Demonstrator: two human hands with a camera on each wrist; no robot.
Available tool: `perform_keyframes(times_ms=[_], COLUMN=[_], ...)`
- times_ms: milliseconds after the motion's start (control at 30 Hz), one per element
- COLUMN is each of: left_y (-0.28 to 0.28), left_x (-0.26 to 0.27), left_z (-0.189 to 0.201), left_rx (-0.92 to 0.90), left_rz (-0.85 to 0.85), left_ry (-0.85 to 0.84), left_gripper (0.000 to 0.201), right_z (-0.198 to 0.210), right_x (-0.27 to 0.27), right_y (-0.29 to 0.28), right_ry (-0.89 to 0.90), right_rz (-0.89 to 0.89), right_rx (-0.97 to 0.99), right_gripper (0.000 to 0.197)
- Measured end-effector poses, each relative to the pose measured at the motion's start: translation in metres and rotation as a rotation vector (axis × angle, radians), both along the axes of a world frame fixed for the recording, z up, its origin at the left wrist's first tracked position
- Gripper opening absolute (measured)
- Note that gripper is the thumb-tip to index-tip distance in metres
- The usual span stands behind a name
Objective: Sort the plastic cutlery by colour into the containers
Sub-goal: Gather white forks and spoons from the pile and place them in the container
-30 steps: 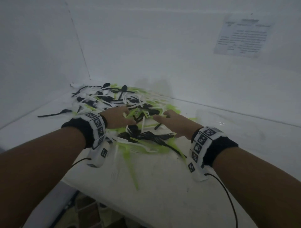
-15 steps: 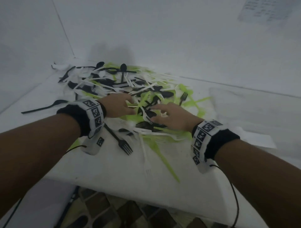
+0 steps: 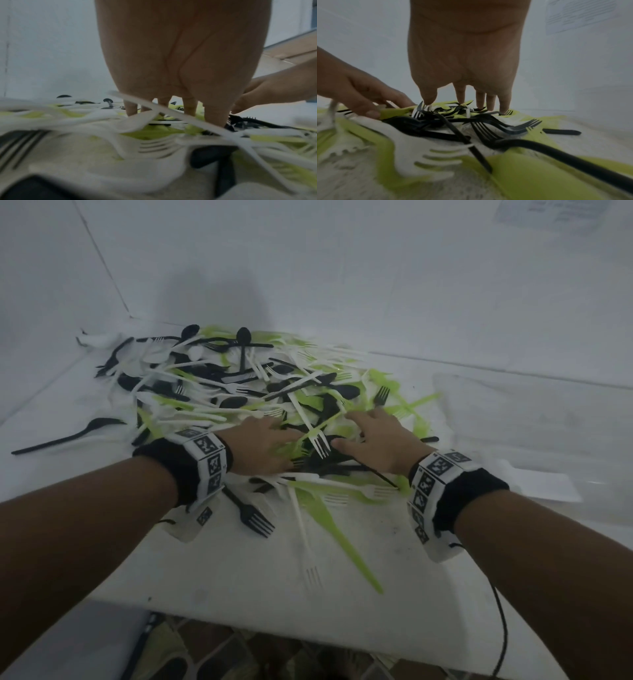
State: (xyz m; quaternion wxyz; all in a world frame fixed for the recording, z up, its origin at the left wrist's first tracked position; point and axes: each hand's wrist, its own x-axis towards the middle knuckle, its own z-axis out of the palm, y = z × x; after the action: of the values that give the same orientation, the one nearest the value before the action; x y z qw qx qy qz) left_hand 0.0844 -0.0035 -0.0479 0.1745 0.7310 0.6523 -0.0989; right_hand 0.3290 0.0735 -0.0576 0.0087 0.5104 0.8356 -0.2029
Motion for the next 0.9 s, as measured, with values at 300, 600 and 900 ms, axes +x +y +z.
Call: perform_keyframes(times_ms=[300, 600, 900], left_y=[-0.015, -0.041, -0.077], left_x=[-0.014, -0.047, -0.08], left_z=[0.005, -0.006, 0.004], left_rx=[0.145, 0.23, 0.429], left_rz=[0.153, 0.235, 0.216], left_ry=[-0.212, -0.113, -0.13], left_gripper=[0.048, 0.038, 0.041], right_z=[-0.005, -0.011, -0.002], right_x=[-0.027, -0.049, -0.088], right_y=[0.02, 0.021, 0.004], right_ry=[0.174, -0.003, 0.162], right_rz=[0.194, 0.462, 0.553], right_rx=[0.186, 0.07, 0.062], right_gripper=[0.034, 0.045, 0.042])
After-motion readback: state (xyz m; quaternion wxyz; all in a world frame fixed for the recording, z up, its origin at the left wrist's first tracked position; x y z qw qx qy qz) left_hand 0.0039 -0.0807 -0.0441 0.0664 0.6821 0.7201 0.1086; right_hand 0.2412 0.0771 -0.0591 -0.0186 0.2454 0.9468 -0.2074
